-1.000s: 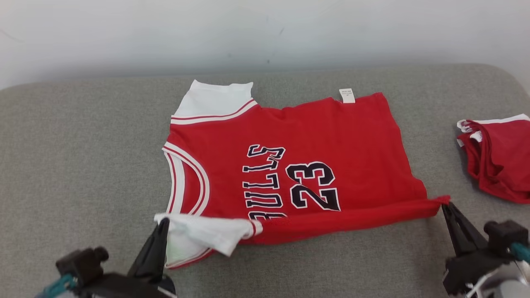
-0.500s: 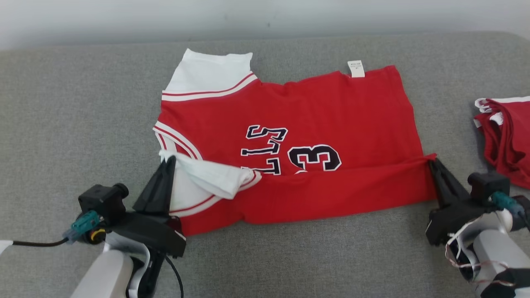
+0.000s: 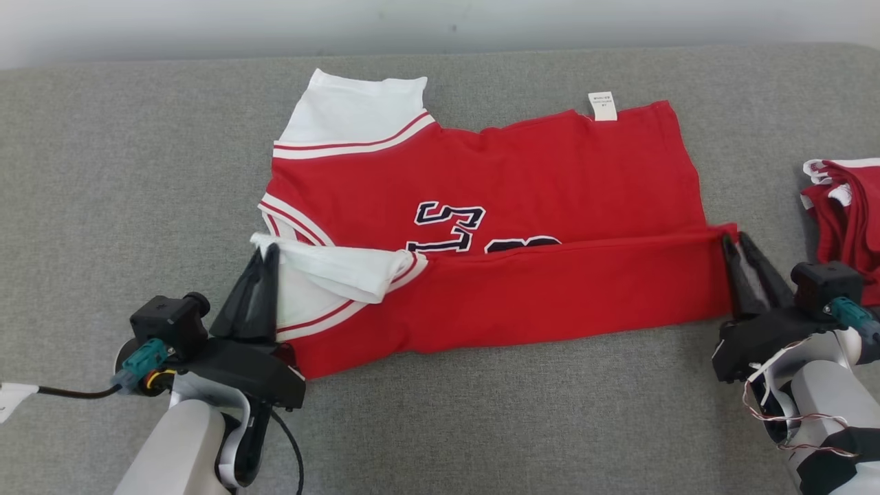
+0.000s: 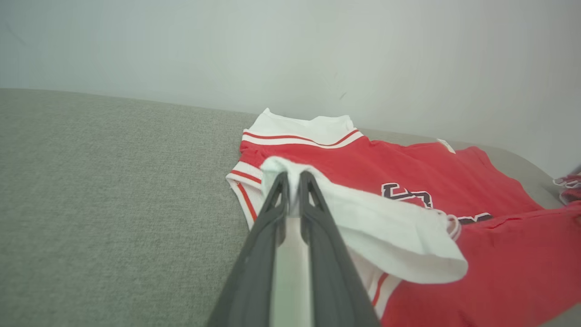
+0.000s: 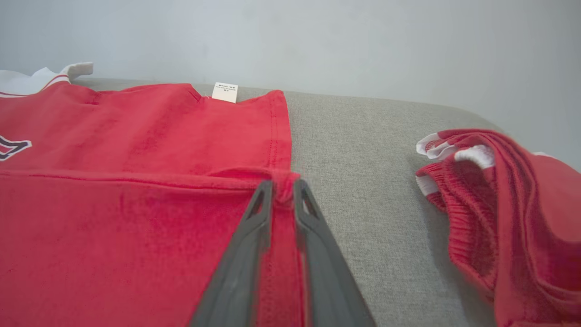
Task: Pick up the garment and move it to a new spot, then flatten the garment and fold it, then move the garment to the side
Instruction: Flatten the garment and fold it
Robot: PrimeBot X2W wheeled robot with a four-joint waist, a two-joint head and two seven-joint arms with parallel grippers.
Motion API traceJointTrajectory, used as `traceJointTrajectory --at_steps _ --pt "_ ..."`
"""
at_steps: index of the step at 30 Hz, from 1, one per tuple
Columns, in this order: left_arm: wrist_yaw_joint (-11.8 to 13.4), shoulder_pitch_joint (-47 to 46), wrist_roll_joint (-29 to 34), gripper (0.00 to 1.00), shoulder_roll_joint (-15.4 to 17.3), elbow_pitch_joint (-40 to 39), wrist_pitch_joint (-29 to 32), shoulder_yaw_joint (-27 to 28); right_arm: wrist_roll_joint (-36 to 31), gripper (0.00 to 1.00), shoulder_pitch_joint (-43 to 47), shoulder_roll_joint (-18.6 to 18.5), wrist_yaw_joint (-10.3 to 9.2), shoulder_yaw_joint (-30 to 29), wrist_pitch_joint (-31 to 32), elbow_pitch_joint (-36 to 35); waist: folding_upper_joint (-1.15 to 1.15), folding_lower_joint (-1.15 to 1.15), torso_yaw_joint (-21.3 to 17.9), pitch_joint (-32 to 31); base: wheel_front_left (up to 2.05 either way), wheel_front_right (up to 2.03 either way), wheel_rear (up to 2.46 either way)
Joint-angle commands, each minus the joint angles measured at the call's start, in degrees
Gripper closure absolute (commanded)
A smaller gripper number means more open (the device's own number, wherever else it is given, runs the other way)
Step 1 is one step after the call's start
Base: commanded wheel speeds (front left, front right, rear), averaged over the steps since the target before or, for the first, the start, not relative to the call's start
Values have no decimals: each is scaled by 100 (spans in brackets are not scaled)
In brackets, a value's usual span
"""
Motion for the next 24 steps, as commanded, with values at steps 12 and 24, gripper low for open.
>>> traceJointTrajectory --at_steps 12,24 --pt "207 901 -136 0 -237 -514 -66 387 -164 0 1096 134 -14 -772 -7 -1224 -1 -1 25 -284 0 0 0" --pt "799 1833 -701 0 -298 -992 1093 401 35 0 1680 243 -14 -664 -7 -1398 -1 -1 -70 -253 0 0 0"
